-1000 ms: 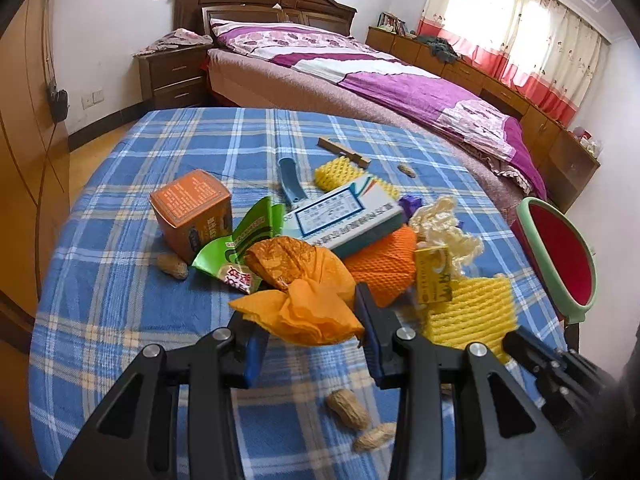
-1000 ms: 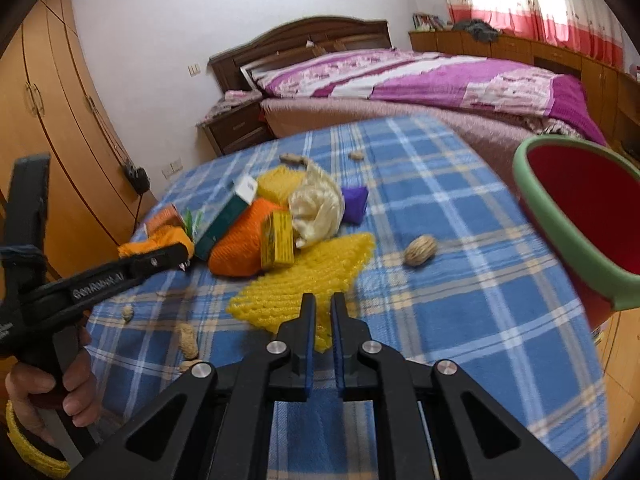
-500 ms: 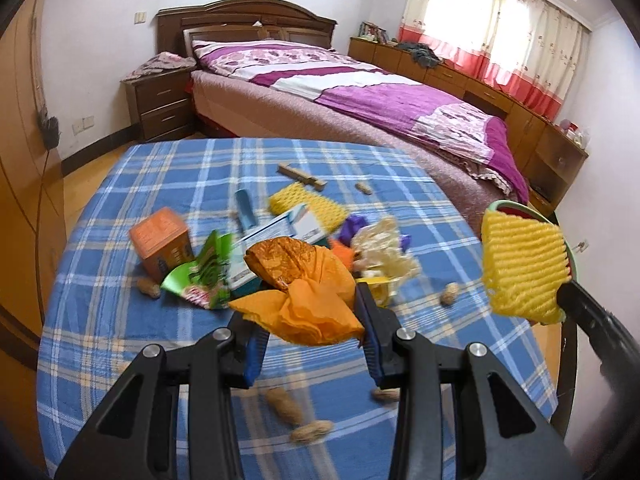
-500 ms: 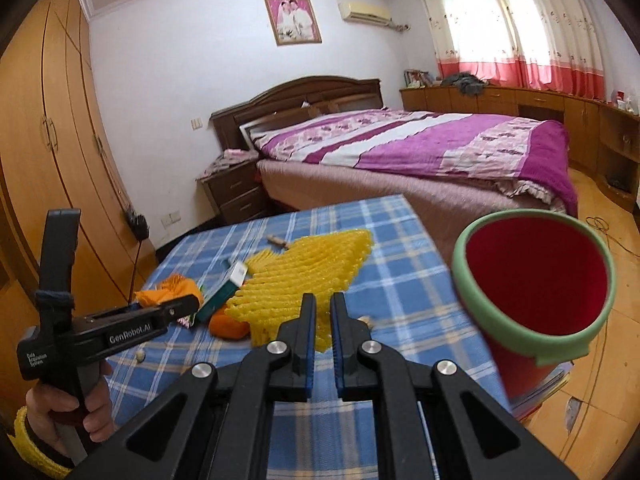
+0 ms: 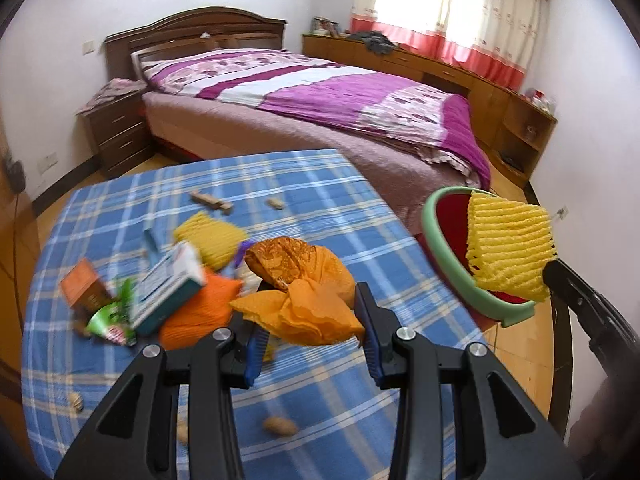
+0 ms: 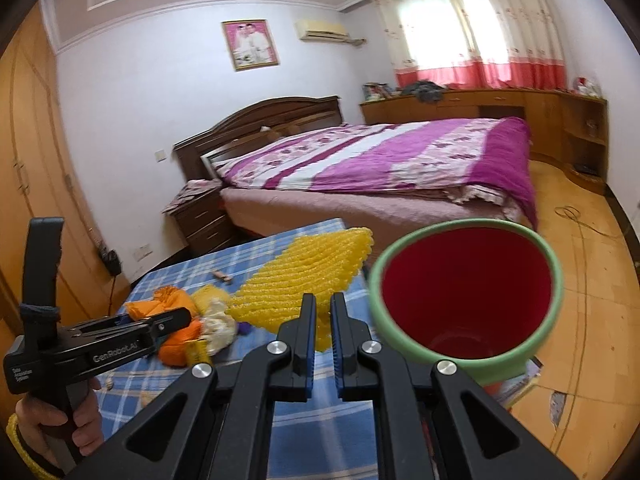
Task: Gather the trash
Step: 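Carry both items to the red bucket and open both tools to drop them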
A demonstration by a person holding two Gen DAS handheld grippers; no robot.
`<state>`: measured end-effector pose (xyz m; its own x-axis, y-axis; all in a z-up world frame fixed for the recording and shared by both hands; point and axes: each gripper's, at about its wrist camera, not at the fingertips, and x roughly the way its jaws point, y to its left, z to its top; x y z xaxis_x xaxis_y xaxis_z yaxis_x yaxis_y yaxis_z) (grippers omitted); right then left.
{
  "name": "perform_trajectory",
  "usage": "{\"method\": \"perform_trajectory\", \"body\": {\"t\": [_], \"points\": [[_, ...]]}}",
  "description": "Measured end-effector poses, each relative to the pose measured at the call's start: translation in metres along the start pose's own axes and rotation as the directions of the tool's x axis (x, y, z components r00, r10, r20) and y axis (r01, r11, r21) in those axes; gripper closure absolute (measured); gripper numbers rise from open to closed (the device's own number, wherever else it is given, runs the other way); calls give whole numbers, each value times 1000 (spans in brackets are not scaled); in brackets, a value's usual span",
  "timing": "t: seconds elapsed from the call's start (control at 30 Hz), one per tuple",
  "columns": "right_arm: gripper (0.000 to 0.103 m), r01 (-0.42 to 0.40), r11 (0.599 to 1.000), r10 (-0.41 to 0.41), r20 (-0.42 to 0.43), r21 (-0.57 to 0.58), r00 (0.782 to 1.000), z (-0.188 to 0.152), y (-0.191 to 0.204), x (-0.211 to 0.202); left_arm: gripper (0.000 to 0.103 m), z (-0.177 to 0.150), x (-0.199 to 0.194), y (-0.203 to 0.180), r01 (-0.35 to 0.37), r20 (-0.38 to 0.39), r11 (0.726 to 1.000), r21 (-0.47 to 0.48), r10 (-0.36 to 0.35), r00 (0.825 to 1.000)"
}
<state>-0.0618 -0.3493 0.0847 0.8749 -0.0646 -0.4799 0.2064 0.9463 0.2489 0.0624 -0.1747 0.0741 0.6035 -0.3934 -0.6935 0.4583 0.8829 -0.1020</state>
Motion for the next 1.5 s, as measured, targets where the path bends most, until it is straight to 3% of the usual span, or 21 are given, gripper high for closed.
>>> {"method": "perform_trajectory", "body": {"t": [0.3,0.9,1.1,1.5], "points": [[94,109,990,-107,-26,93,994,5,-61,12,62,22,26,-60,86,2,991,106,-87,996],[89,259,943,-243,-100,208,965,-3,-142,37,62,35,120,-156,271,-141,937,220,-245,959],[88,259,939,-244,-93,226,965,-5,-149,37,50,33,127,-165,294,-164,927,232,-260,952],[74,244,946,-235,-66,215,970,-1,-134,28,50,29,114,-152,285,-153,939,192,-258,954]]}}
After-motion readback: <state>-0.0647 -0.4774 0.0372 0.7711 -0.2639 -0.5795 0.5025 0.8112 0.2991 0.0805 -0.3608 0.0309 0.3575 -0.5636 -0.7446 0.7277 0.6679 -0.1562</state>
